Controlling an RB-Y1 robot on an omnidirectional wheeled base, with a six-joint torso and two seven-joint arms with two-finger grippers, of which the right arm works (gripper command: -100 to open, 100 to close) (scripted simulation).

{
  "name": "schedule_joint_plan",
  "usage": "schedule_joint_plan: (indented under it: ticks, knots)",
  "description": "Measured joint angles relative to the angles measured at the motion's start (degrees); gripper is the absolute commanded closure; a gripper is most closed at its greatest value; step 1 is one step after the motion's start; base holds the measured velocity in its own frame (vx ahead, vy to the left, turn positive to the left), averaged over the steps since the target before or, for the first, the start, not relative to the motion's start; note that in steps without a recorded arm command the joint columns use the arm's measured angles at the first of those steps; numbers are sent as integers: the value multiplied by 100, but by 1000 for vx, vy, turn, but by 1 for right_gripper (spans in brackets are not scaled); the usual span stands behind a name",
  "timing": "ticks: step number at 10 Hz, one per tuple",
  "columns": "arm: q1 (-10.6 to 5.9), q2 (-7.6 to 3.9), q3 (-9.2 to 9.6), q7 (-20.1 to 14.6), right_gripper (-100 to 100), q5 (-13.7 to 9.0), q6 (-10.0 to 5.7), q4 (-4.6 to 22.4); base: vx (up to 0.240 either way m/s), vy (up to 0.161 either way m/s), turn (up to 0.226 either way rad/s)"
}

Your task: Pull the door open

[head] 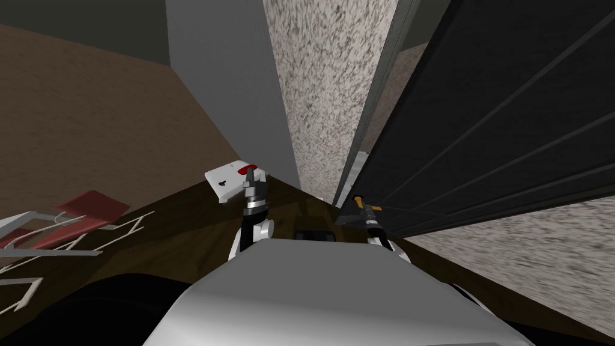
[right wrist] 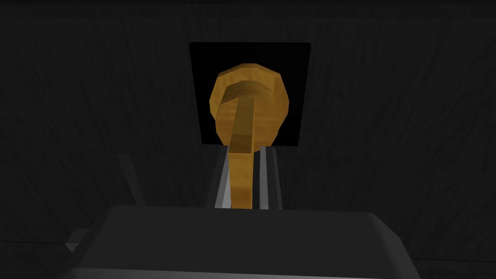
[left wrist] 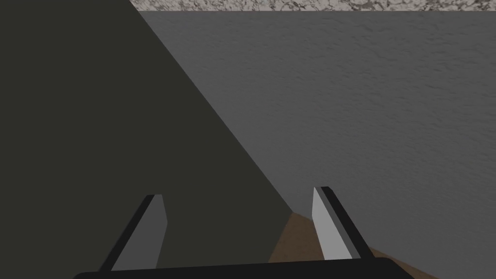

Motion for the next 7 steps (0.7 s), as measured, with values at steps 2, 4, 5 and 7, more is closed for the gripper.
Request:
schedule_joint_plan:
  ticks: [2,4,5,7]
  knots:
    - [75,-1,63,11,100,-15,16,-148,-264,-70,124]
    - [101,12,102,18,100,-15,45,-166,-142,-29,89]
    - [150,-51,138,-39,100,-4,-54,-119,-270,-43,195]
    - [264,-169,215,-172,100,20,-267,-105,-216,-80,154]
